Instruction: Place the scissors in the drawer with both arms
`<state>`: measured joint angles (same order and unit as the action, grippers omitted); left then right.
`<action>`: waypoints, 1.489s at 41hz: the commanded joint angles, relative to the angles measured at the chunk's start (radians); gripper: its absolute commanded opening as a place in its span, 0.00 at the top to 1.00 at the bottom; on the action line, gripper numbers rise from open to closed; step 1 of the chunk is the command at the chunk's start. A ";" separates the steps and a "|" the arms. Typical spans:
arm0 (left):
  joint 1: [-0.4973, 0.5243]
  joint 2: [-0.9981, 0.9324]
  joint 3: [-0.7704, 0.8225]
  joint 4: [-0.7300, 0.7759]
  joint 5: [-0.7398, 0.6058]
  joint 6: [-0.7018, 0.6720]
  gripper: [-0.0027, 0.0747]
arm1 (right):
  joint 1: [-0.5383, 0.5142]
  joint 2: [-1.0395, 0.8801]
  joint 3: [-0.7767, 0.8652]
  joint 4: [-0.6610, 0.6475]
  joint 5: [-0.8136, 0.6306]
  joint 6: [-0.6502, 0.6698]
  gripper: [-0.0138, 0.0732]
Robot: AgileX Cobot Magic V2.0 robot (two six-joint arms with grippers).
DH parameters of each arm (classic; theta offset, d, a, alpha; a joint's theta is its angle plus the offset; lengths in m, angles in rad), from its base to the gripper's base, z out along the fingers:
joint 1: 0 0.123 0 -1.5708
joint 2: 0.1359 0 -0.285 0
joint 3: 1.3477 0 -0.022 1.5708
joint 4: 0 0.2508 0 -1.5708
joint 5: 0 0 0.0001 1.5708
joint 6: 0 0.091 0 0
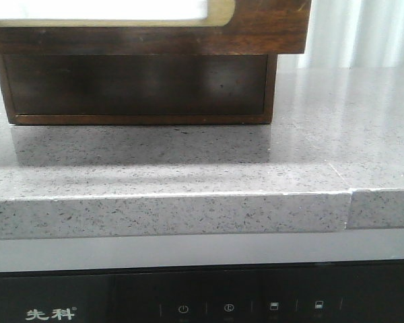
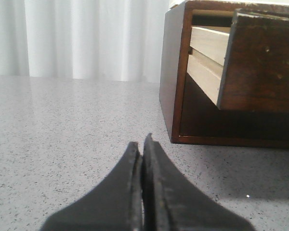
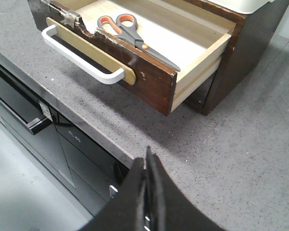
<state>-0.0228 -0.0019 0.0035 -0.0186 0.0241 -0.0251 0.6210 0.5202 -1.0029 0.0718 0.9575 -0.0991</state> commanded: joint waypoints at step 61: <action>0.003 -0.018 0.025 0.001 -0.085 -0.011 0.99 | -0.578 -0.548 1.029 -0.022 -0.993 -0.005 0.98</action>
<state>-0.0228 -0.0019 0.0035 -0.0186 0.0221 -0.0253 0.0481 -0.0110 0.0254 0.0591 0.0595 -0.0991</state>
